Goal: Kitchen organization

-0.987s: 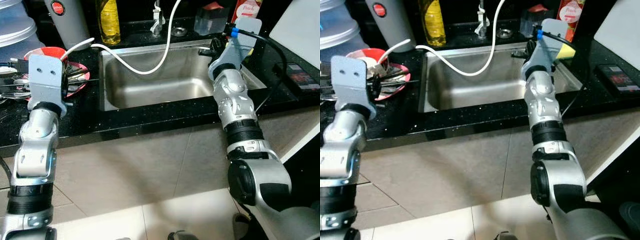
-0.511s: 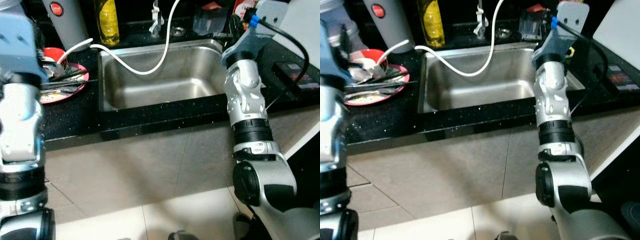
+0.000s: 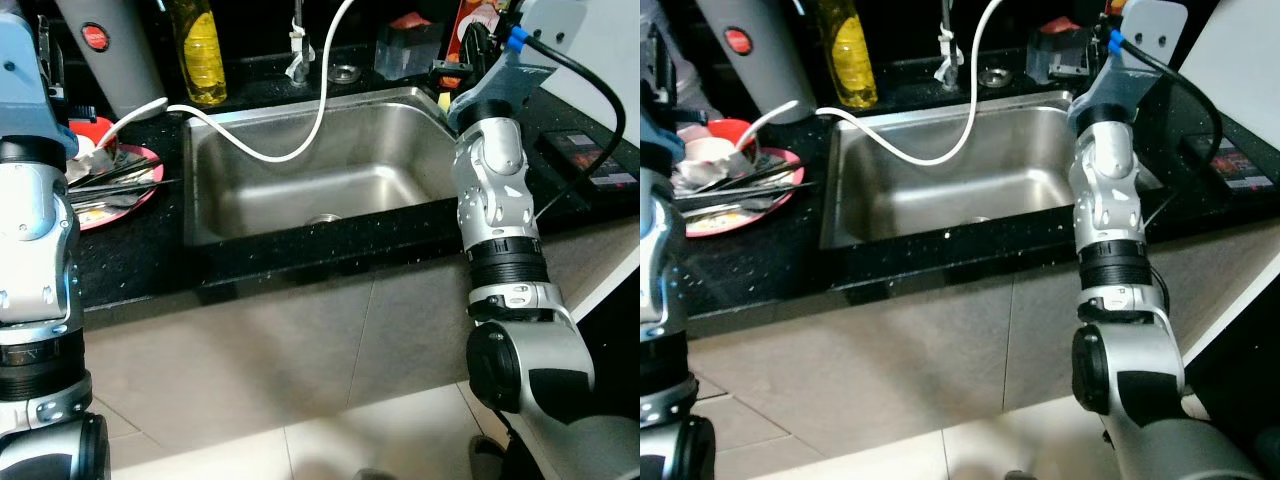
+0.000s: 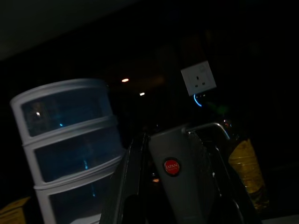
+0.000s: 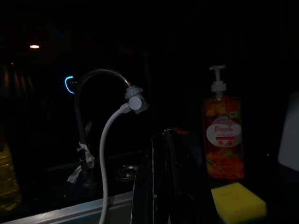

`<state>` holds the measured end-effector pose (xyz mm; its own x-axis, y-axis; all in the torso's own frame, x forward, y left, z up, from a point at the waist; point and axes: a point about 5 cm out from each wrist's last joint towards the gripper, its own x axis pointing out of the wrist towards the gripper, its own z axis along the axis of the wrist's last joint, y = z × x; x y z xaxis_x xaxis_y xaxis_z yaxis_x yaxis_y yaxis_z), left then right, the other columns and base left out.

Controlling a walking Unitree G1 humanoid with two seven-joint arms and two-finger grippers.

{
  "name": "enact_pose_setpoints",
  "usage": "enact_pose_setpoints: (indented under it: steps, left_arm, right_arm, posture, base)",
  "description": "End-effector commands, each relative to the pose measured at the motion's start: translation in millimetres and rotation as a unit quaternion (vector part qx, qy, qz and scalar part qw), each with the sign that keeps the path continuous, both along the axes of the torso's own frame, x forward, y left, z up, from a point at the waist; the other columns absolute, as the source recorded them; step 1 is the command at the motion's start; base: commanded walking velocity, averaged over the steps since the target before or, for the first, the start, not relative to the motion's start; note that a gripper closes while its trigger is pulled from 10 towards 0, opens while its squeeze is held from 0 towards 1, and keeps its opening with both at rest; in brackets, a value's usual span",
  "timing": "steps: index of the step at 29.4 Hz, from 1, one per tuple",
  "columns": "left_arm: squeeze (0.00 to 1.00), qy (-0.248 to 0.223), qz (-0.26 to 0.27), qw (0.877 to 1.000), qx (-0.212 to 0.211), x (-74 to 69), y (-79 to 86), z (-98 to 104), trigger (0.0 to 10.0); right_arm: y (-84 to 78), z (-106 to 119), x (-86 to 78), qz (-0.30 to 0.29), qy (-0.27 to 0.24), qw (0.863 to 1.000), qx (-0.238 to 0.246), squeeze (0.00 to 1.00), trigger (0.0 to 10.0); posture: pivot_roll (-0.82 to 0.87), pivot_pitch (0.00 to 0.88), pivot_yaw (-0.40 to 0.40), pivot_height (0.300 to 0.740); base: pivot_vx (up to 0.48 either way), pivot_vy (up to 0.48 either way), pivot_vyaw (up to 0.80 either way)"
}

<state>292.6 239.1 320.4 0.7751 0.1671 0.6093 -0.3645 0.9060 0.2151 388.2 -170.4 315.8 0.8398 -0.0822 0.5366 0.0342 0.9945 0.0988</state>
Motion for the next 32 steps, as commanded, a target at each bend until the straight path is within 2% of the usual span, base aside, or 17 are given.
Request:
enact_pose_setpoints:
  steps: [1, 16, 32]
  left_arm:
    - [0.0, 0.0, 0.006, 1.0, 0.005, 0.2, 2.3, 0.8, 10.0]
    - [0.0, 0.005, 0.001, 1.0, 0.005, 3.3, 1.9, -1.1, 10.0]
    - [0.0, 0.022, -0.014, 1.0, 0.004, 6.2, -2.1, -5.8, 10.0]
  right_arm:
    - [0.7, 0.5, -0.6, -0.001, -0.001, 1.0, -0.002, 0.0, 10.0]
    - [-1.6, -2.5, -0.5, -0.004, 0.003, 1.0, 0.004, 0.0, 10.0]
    - [-1.5, -3.7, -0.2, -0.003, 0.006, 1.0, 0.005, 0.0, 10.0]
  posture:
    - [0.08, 0.0, 0.05, 0.74]
    - [0.09, 0.0, 0.06, 0.74]
    - [0.08, 0.0, 0.058, 0.74]
  base:
    - [0.401, 0.0, 0.0]
    - [0.406, 0.0, 0.0]
    - [0.0, 0.0, 0.0]
